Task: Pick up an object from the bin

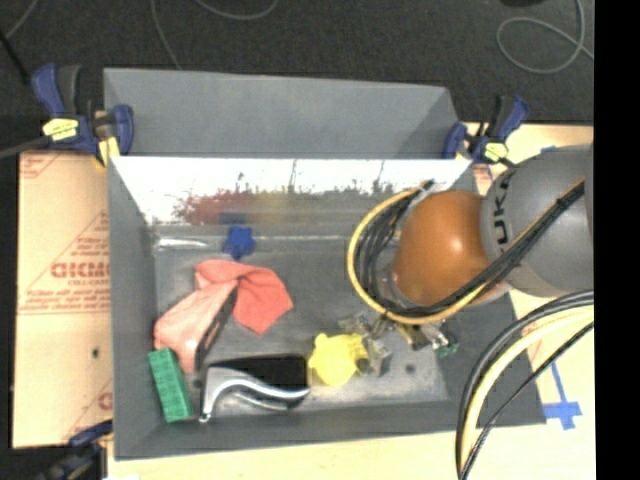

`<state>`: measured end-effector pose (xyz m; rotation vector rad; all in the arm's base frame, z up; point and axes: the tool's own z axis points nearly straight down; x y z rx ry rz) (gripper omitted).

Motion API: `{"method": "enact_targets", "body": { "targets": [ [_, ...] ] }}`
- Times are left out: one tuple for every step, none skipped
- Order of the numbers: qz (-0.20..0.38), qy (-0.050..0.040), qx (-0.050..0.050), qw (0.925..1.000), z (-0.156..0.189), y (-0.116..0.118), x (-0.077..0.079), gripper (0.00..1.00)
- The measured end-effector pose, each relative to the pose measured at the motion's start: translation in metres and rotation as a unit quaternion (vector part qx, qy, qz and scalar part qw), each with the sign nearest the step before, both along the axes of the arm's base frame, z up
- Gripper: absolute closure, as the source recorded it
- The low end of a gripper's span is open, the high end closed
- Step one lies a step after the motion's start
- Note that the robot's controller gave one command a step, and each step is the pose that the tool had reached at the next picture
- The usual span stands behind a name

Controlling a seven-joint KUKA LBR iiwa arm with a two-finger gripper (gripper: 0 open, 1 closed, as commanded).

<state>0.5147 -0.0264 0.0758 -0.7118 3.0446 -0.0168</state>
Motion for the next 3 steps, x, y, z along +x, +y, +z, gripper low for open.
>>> {"method": "enact_targets", "body": {
  "targets": [
    [0.0, 0.002, 0.0, 1.0, 0.003, -0.001, 0.001, 1.0],
    [0.034, -0.0008, 0.0, 0.9994, 0.015, -0.032, 0.008, 1.0],
    [0.024, 0.0046, -0.001, 0.9997, 0.056, -0.019, -0.008, 1.0]
  ]
}}
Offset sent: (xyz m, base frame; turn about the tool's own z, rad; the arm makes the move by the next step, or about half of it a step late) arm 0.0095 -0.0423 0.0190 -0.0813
